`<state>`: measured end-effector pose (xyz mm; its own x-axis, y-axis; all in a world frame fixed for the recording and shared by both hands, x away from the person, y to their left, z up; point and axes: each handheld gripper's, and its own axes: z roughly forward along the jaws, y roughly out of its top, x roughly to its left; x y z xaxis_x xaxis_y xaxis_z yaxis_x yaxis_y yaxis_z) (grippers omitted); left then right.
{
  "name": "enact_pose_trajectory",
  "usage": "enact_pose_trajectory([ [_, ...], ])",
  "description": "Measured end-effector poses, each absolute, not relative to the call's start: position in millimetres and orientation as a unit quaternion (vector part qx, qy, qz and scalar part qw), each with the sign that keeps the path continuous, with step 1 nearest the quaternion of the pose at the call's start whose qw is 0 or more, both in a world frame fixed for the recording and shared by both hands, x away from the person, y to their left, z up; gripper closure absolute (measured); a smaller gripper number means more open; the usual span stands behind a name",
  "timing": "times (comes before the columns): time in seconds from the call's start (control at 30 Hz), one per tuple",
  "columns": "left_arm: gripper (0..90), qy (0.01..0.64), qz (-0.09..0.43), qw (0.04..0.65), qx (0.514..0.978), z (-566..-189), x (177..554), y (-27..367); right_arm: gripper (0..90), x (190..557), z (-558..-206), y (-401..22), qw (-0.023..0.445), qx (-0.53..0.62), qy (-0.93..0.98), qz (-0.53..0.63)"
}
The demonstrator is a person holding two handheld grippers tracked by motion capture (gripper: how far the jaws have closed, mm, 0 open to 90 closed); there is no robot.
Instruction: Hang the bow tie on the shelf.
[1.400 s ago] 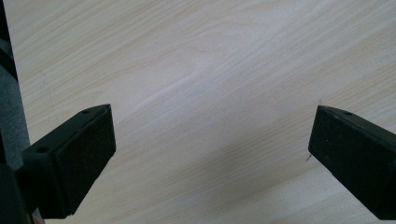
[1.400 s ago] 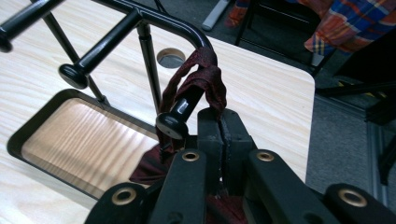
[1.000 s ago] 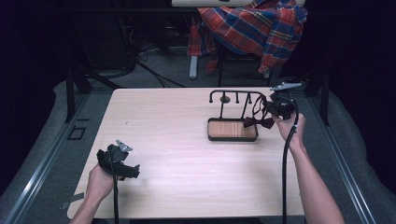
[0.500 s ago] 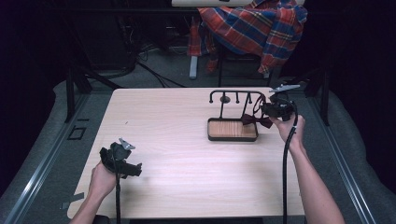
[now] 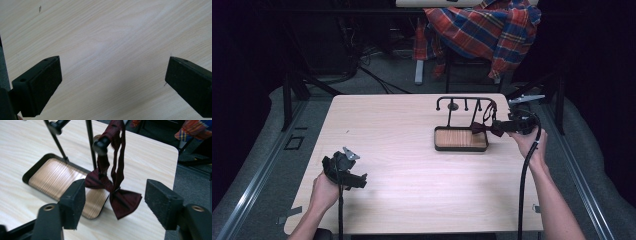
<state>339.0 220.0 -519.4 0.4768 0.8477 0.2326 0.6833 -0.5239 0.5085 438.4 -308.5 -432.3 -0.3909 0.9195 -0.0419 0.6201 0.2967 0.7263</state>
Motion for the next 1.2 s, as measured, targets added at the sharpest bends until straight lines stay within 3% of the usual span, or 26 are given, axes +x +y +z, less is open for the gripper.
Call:
enact_pose_trajectory([
  [0.17,1.0,0.457,0.233,0.176,0.84,-520,338,221,21.1,427,-426,-308,0.226,0.493,0.778,0.316],
  [0.37,1.0,0.465,0.234,0.178,0.835,-520,337,225,15.4,408,-418,-309,0.215,0.486,0.784,0.321],
  [1.2,1.0,0.459,0.233,0.18,0.838,-519,334,225,12.3,357,-460,-293,0.158,0.459,0.832,0.269],
])
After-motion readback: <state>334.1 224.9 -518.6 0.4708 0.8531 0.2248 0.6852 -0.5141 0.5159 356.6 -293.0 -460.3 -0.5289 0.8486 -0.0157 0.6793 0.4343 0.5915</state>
